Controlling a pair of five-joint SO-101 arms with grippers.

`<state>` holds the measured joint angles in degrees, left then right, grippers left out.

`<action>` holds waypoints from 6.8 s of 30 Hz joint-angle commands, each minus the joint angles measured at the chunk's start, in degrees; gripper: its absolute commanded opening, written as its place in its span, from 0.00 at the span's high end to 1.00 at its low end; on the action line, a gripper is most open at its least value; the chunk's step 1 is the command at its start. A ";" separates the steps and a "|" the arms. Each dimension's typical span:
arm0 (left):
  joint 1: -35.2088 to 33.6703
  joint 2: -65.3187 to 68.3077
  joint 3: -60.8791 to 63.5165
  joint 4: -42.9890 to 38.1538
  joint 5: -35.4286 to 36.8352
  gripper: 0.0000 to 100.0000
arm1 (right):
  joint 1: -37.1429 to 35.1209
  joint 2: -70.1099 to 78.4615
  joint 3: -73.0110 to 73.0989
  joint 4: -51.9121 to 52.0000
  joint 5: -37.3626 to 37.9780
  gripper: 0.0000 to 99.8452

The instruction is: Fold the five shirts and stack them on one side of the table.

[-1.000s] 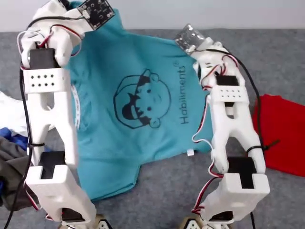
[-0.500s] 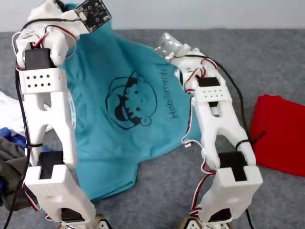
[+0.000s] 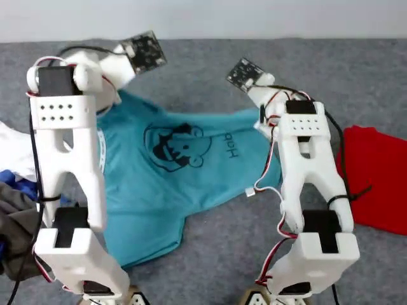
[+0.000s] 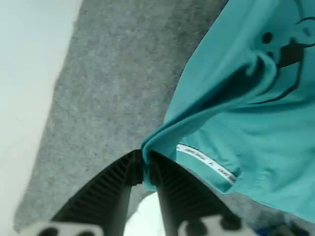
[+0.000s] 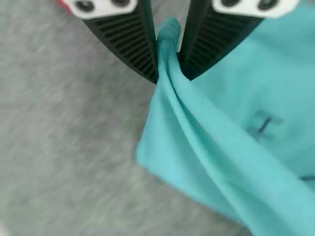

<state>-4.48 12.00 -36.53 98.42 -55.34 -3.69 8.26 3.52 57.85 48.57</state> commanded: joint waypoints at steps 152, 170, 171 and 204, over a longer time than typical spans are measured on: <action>-9.41 -5.36 62.20 -32.09 38.68 0.98 | -6.81 69.41 -94.07 43.47 -20.13 0.98; -9.32 -0.53 64.92 -28.84 35.78 0.98 | 1.63 69.14 -94.24 36.79 -19.52 0.98; -9.23 -0.88 64.92 -28.75 35.78 0.98 | 1.54 69.05 -94.33 36.79 -18.81 0.98; -20.66 -31.21 62.73 -12.75 34.29 0.98 | -3.03 24.57 -32.44 44.97 -24.62 0.98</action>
<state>-23.65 -16.66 29.05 84.44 -20.79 -7.21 38.68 -35.25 100.48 24.48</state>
